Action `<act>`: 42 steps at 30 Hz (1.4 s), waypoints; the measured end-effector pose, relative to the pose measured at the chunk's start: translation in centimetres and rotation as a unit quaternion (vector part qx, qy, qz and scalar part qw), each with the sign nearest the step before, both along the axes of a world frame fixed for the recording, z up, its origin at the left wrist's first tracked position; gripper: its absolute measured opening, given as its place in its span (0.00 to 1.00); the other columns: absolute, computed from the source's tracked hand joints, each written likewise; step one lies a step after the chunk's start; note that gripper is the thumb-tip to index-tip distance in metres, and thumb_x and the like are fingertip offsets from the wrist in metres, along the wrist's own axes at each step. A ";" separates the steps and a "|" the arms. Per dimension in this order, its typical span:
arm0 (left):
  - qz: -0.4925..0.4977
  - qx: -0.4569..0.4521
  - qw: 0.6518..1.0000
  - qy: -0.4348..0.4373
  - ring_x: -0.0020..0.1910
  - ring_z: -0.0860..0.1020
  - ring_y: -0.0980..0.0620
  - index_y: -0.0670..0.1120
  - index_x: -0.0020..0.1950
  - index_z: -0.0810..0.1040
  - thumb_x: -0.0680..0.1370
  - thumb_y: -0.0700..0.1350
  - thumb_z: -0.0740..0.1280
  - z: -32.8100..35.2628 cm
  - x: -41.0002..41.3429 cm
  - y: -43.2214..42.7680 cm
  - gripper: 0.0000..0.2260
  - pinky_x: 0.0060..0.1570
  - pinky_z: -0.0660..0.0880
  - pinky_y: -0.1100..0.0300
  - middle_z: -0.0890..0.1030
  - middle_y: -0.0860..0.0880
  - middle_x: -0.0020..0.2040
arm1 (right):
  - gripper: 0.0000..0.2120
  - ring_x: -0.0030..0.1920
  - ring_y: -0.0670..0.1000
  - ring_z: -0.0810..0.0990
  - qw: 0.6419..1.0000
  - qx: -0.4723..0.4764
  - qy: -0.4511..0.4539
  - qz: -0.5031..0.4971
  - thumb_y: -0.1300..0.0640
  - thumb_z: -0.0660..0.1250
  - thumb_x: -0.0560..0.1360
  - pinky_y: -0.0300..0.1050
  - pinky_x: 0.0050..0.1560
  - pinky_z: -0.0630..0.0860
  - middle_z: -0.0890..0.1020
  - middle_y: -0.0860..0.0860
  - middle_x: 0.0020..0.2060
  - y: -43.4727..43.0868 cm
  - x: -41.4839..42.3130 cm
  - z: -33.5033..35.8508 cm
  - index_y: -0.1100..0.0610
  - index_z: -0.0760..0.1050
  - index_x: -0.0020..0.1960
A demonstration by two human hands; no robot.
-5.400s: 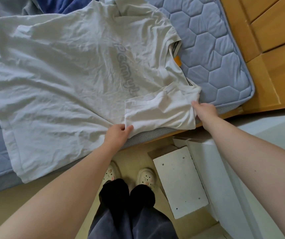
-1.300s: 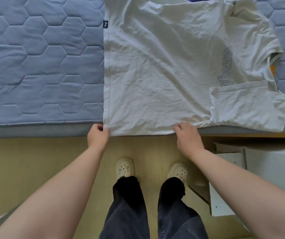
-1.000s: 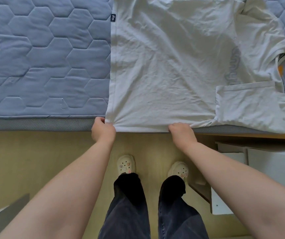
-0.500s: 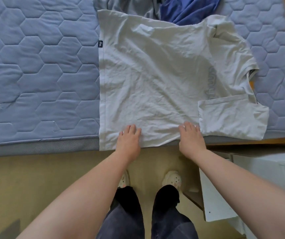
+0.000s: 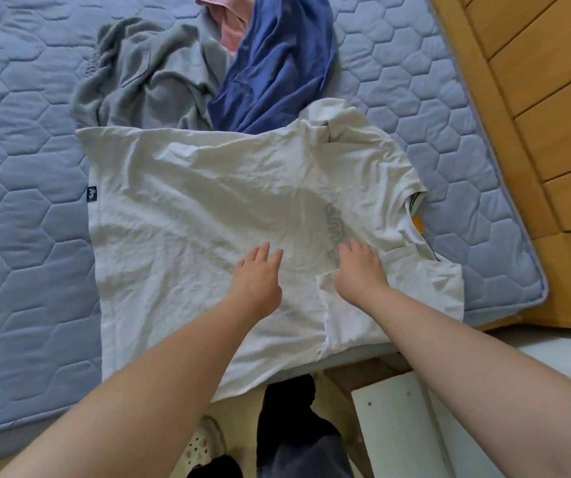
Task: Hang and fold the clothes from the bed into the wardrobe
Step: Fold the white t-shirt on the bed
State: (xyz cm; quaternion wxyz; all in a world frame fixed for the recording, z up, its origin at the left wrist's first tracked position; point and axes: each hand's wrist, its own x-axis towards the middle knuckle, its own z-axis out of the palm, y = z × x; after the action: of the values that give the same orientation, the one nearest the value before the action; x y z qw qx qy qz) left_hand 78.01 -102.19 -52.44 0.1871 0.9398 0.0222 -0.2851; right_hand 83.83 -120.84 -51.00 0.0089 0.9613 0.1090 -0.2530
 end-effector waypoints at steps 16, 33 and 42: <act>0.021 0.049 0.978 0.201 0.77 0.41 0.40 0.53 0.77 0.34 0.72 0.62 0.67 -6.9 10.4 -6.7 0.48 0.72 0.56 0.47 0.36 0.43 0.77 | 0.13 0.56 0.62 0.77 0.910 0.194 0.029 -0.365 0.54 0.67 0.74 0.46 0.49 0.72 0.80 0.58 0.52 -12.6 23.1 -5.6 0.61 0.75 0.54; -0.036 0.071 0.991 -0.109 0.47 0.78 0.40 0.43 0.46 0.79 0.72 0.39 0.63 -1.1 18.7 -5.2 0.06 0.38 0.69 0.55 0.80 0.42 0.45 | 0.27 0.70 0.59 0.60 0.989 0.102 -0.094 -0.046 0.58 0.62 0.74 0.51 0.71 0.56 0.64 0.58 0.70 -5.6 25.6 -4.3 0.60 0.61 0.71; 0.115 0.053 0.989 -0.082 0.77 0.44 0.41 0.58 0.77 0.39 0.78 0.59 0.58 -5.0 24.5 0.2 0.35 0.71 0.53 0.43 0.40 0.47 0.79 | 0.26 0.70 0.59 0.62 0.981 0.173 -0.069 -0.046 0.51 0.61 0.77 0.51 0.70 0.59 0.66 0.58 0.70 3.5 31.5 -4.1 0.61 0.62 0.71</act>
State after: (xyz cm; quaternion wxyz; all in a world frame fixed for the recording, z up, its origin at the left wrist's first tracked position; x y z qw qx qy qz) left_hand 102.55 -102.04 -57.43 0.1694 0.9598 0.1298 -0.1824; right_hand 115.34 -117.33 -55.11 -0.1617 0.9674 0.1062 -0.1631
